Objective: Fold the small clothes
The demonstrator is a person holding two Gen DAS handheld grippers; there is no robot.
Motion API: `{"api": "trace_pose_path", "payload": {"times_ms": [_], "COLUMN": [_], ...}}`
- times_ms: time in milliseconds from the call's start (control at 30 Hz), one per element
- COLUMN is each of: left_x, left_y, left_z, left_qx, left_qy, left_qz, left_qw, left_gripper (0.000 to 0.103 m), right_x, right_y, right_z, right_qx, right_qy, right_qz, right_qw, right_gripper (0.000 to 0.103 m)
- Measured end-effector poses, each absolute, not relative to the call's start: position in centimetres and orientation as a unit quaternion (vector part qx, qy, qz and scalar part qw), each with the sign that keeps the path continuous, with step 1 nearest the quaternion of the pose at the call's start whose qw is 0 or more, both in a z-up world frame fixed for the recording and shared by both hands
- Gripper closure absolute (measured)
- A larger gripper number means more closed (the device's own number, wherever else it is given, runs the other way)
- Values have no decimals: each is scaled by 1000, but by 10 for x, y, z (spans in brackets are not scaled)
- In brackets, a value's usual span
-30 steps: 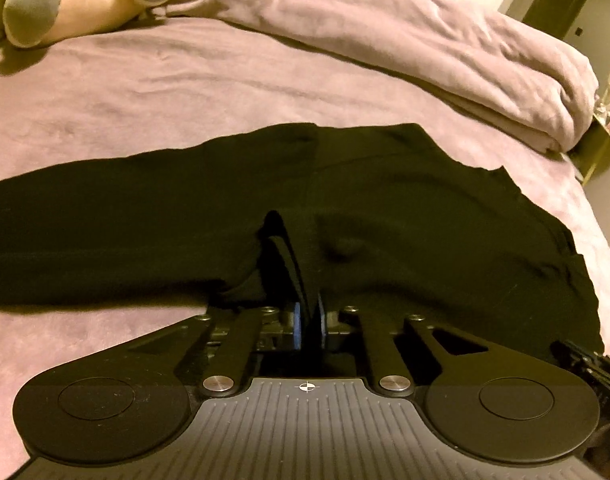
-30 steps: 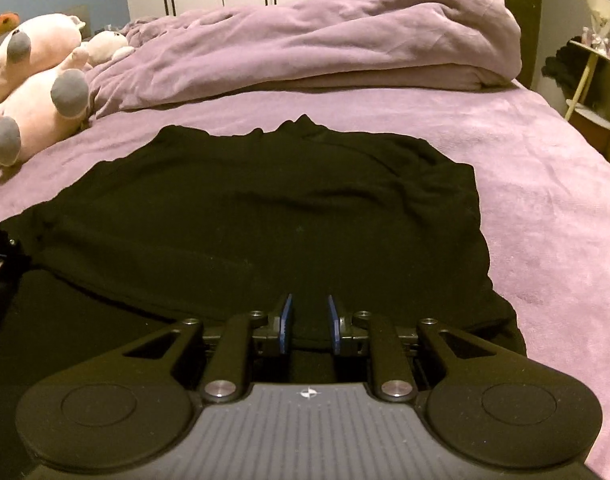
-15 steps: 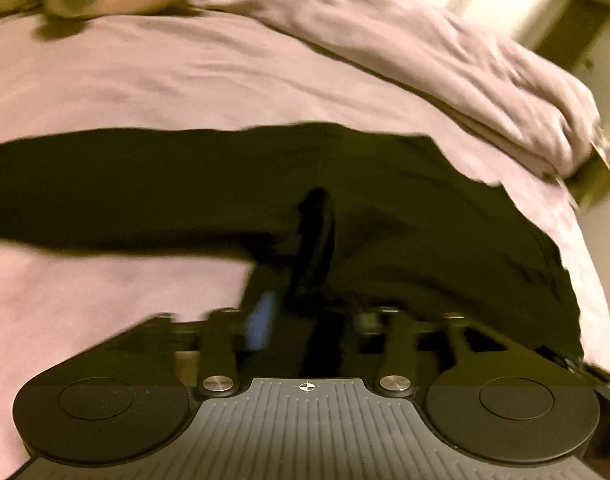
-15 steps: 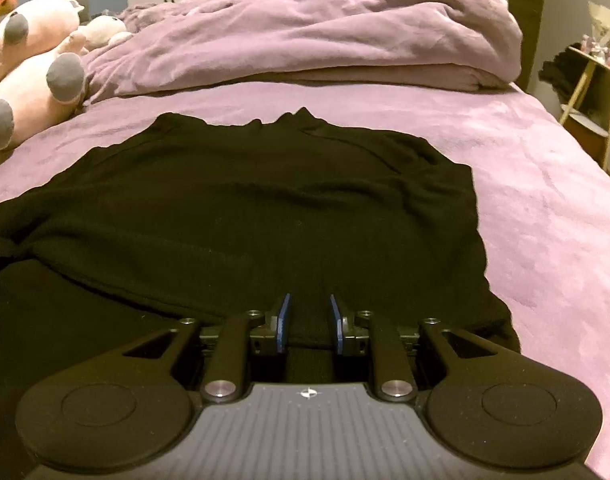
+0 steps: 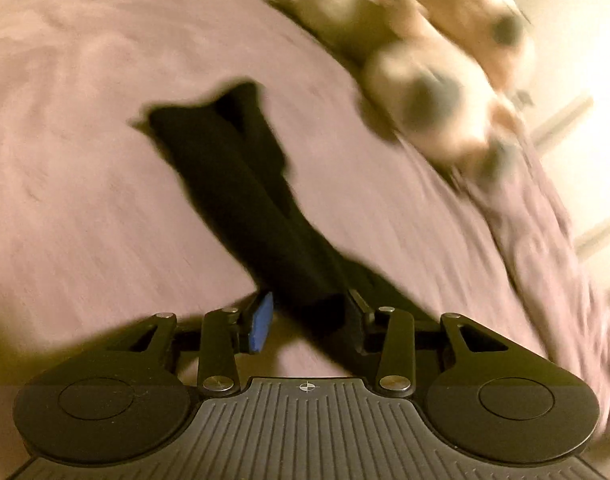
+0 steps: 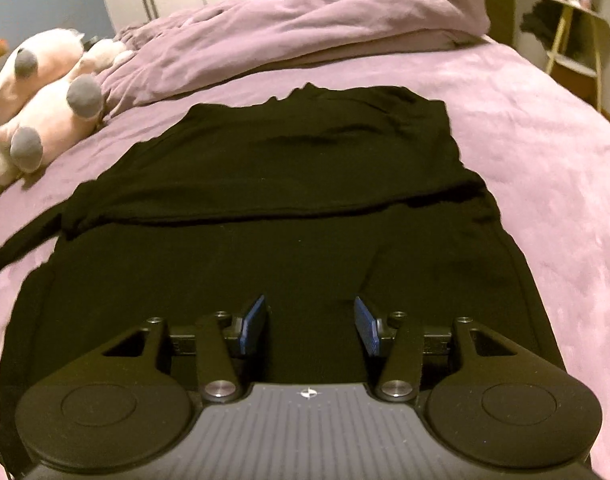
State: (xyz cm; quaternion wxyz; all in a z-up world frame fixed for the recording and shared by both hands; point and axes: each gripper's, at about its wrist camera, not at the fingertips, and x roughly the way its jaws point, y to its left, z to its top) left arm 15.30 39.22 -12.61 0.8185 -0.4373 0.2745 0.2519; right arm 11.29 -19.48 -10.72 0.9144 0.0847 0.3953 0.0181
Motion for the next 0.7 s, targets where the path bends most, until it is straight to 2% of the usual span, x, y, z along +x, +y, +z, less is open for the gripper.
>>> {"api": "trace_pose_path", "payload": {"times_ms": [267,467,600,700], "left_x": [154,148,163,185], "left_y": [438,428,389,326], "left_z": [-153,-142,-91,-37], "left_qx": [-536,-501,-413,-335], "left_qy": [219,206,195,174], "left_qz": [264,256,196,101], "left_qw": [772,801,868,921], "left_gripper": [91,95,95,95], "right_x": [117,117,117,116], "right_y": [-191,-190,-193,-196], "right_z": [-108,-108,-107,-106], "right_qx": [83,83,93,103], "right_qy": [402,402,401,397], "right_qz": [5,2,4,5], "right_qw": [912,912,911,912], "right_gripper": [54,54,54,54]}}
